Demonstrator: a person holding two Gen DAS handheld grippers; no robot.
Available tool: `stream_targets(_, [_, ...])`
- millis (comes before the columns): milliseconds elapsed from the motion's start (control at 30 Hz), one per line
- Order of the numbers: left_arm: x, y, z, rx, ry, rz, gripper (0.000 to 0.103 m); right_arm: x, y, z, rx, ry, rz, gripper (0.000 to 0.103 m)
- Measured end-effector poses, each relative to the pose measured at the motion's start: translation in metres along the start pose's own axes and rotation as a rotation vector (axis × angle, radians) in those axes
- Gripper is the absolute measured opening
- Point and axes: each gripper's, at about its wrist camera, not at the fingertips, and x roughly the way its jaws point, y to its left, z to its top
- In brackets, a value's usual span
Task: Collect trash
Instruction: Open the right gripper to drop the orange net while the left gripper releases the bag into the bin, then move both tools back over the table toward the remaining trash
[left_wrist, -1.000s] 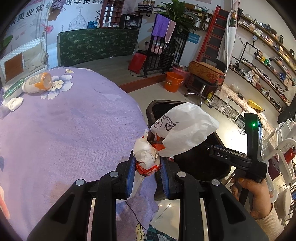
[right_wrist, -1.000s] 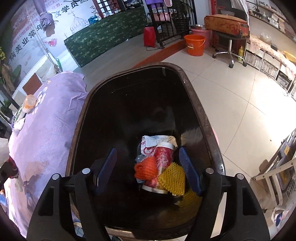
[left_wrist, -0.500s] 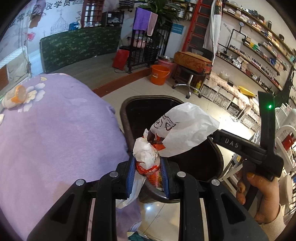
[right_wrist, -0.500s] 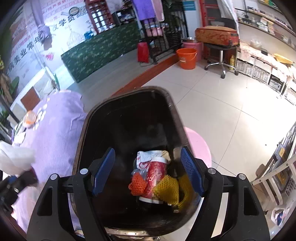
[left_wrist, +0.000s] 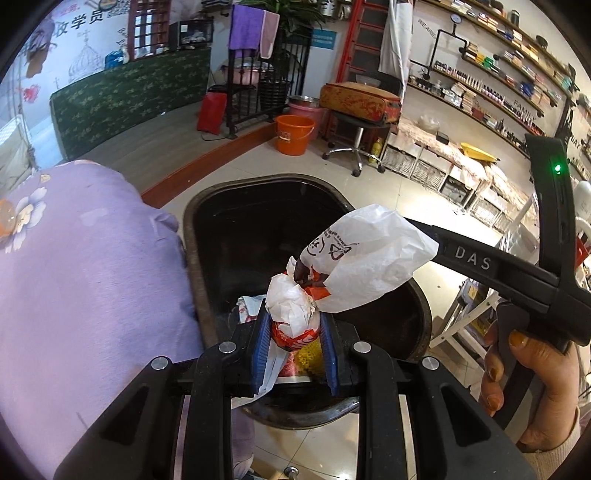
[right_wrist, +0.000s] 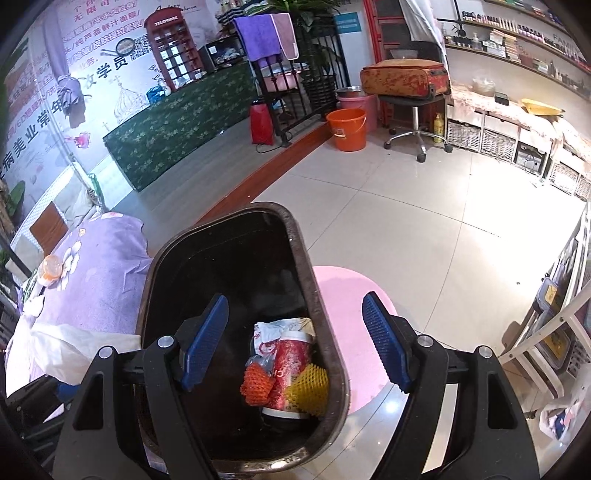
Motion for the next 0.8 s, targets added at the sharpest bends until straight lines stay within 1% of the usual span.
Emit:
stream_targets(67, [0.005,-0.002,0.001,0.004,0.018,-0.006,0.024,0.000,-0.002,0.000,0.009,0.001,-0.001,0.075])
stream_targets(133, [0.012,-0.001,0.004,-0.002,0.039,-0.013,0.027,0.000,-0.004,0.000,0.012,0.003,-0.003,0.075])
stream_targets(167, [0.014,0.000,0.004,-0.011,0.046,-0.016,0.029,0.000,-0.005,-0.001,0.012,0.003,-0.004,0.075])
stream_targets(233, [0.016,0.000,0.005,-0.017,0.051,-0.018,0.036,0.000,-0.006,-0.001,0.013,0.003,-0.004,0.075])
stream_targets(300, [0.016,-0.004,0.003,-0.014,0.047,-0.018,0.056,0.000,-0.007,-0.001,0.017,0.005,-0.005,0.075])
stream_targets(333, [0.016,-0.005,0.003,-0.011,0.045,-0.020,0.061,0.001,-0.008,-0.002,0.021,0.008,-0.003,0.076])
stream_targets(367, [0.015,-0.006,0.002,-0.007,0.040,-0.022,0.068,0.002,-0.008,-0.002,0.023,0.012,-0.002,0.079])
stream_targets(400, [0.014,-0.007,0.001,-0.003,0.036,-0.022,0.073,0.002,-0.008,-0.003,0.025,0.013,-0.004,0.081])
stream_targets(433, [0.014,-0.008,0.001,0.002,0.033,-0.022,0.074,0.002,-0.009,-0.003,0.026,0.011,-0.004,0.081])
stream_targets(500, [0.014,-0.009,-0.001,0.014,0.031,-0.019,0.085,0.001,-0.009,-0.003,0.023,0.007,-0.003,0.081])
stream_targets(567, [0.014,-0.009,-0.001,0.013,0.028,-0.021,0.090,0.000,-0.009,-0.003,0.018,0.002,-0.005,0.081])
stream_targets(667, [0.009,-0.007,-0.002,-0.003,0.028,-0.045,0.093,0.000,-0.008,-0.003,0.018,0.002,-0.003,0.081])
stream_targets(800, [-0.002,-0.008,-0.004,-0.001,0.007,-0.055,0.094,0.001,-0.005,-0.003,0.012,0.008,0.000,0.081])
